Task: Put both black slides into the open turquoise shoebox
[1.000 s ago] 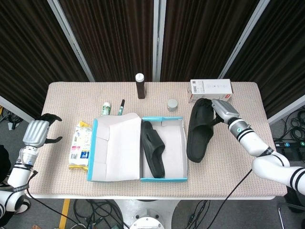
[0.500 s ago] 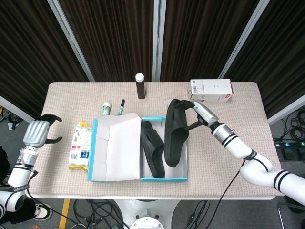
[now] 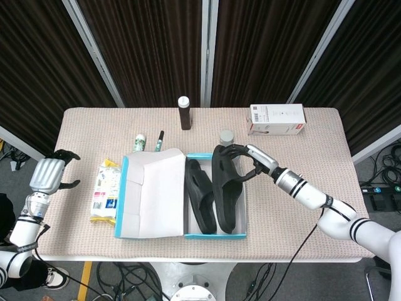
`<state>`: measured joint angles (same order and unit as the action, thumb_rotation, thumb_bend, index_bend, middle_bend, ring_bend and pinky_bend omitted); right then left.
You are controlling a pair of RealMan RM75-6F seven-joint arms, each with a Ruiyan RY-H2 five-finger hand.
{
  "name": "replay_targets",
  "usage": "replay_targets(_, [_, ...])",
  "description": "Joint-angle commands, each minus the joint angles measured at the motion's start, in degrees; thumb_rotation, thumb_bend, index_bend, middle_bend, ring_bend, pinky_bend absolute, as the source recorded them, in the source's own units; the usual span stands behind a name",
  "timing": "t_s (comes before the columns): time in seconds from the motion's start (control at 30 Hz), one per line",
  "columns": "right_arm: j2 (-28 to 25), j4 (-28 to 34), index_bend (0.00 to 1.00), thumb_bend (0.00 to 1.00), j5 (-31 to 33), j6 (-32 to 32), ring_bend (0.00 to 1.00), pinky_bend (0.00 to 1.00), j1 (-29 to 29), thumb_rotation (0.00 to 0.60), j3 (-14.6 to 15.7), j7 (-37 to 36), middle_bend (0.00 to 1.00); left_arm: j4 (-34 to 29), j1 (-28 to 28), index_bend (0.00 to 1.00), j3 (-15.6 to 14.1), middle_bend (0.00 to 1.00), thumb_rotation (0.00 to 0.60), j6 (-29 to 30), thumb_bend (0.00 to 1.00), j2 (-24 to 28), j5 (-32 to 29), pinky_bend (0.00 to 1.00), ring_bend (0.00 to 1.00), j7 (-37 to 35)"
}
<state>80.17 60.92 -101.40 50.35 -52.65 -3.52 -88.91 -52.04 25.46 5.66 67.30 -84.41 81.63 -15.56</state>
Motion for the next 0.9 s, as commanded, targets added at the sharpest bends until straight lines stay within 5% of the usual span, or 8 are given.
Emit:
replay_targets(0.03, [3.1, -4.9, 0.46, 0.11, -1.9, 2.7, 0.35, 0.26, -2.3, 0.600, 2.8, -4.3, 0.46, 0.2, -0.1, 0.34, 0.2, 0.31, 0.600, 0.1, 0.13, -0.1, -0.2, 0.32, 0.22, 0.5])
replay_targets(0.37, [5.4, -10.6, 0.46, 0.11, -2.8, 4.4, 0.35, 0.26, -5.9, 0.600, 6.4, -6.8, 0.46, 1.1, 0.1, 0.34, 0.4, 0.31, 0.600, -0.3, 0.13, -0.7, -0.5, 0.32, 0.22, 0.3])
replay_targets(0.9, [7.1, -13.0, 0.46, 0.11, -0.6, 2.9, 0.34, 0.26, -7.3, 0.600, 9.9, -0.7, 0.46, 3.6, 0.4, 0.35, 0.0, 0.31, 0.600, -0.7, 0.13, -1.8, 0.0, 0.32, 0.22, -1.4])
